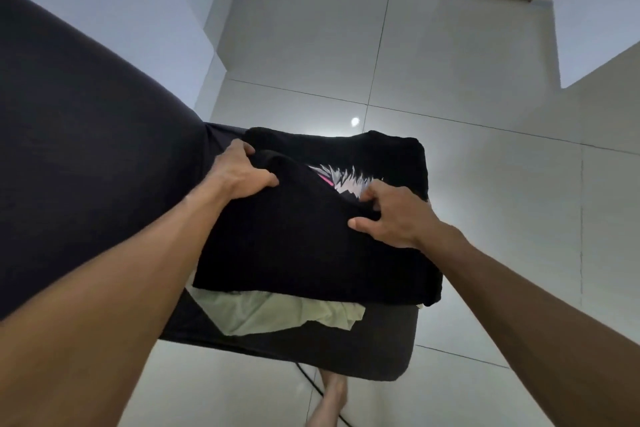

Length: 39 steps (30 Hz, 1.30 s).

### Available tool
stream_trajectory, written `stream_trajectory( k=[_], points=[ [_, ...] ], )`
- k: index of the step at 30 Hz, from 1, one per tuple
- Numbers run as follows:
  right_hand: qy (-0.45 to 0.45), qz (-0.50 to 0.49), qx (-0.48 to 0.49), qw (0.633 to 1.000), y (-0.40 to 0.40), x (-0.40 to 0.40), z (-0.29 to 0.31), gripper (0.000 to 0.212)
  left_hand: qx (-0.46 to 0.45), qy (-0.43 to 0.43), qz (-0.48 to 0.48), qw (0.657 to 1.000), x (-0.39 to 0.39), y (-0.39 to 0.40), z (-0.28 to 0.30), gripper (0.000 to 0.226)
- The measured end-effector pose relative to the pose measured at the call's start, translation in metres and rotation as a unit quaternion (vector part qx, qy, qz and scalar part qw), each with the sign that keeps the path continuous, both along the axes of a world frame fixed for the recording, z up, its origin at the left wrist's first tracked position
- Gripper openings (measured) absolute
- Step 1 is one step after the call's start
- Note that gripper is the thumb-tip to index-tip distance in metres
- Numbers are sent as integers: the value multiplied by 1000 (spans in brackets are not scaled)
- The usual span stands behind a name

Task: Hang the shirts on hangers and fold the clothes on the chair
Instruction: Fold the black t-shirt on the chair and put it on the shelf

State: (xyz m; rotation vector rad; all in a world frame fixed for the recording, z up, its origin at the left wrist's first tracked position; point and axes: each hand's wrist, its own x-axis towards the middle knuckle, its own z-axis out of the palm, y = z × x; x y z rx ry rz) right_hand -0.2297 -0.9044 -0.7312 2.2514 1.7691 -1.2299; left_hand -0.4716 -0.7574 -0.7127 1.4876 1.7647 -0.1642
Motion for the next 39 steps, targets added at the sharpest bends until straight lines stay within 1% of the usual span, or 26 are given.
stream_trajectory(
  k=[2,4,6,8,9,12,14,16,20,22,24,27,29,31,33,36,39],
  points=[
    [-9,18,-5,1000,16,-22,5,62,2,-3,18,1000,-20,-11,0,85],
    [-8,24,-19,1000,27,-42,6,62,2,-5,39,999,-42,-26,0,86],
    [7,24,-17,1000,35,-54,5,50,-12,1,46,999,-60,-43,-3,83],
    [55,11,-14,998,39,-65,4,36,-28,16,46,998,-78,-63,-6,75],
    [80,-2,-11,997,39,-69,4,32,-29,27,40,998,-84,-72,-9,70],
    [110,-15,-7,994,35,-73,2,30,-12,49,36,998,-96,-96,-14,56],
    [113,-8,-5,994,33,-71,2,35,-2,48,59,997,-99,-105,-16,58],
    [103,10,0,995,33,-70,2,34,28,43,101,994,-103,-116,-13,52],
    [88,16,5,996,28,-60,2,34,110,5,210,971,-106,-137,-7,28],
    [74,28,6,997,25,-56,2,40,135,7,207,969,-108,-148,-6,24],
    [70,47,10,996,22,-55,2,39,145,12,174,974,-108,-157,-8,27],
    [65,66,16,996,19,-56,-1,38,121,42,142,982,-101,-166,-12,23],
    [67,67,19,995,19,-56,-2,38,127,74,134,980,-93,-168,-12,22],
    [74,71,16,995,20,-55,-4,37,138,70,158,975,-87,-167,-12,30],
    [81,76,8,994,21,-54,-4,34,112,64,186,974,-85,-166,-12,36],
    [81,78,7,994,21,-52,-6,34,61,87,189,976,-90,-164,-14,23],
    [75,82,6,994,22,-51,-7,35,63,86,195,975,-95,-164,-15,20]
  ],
)
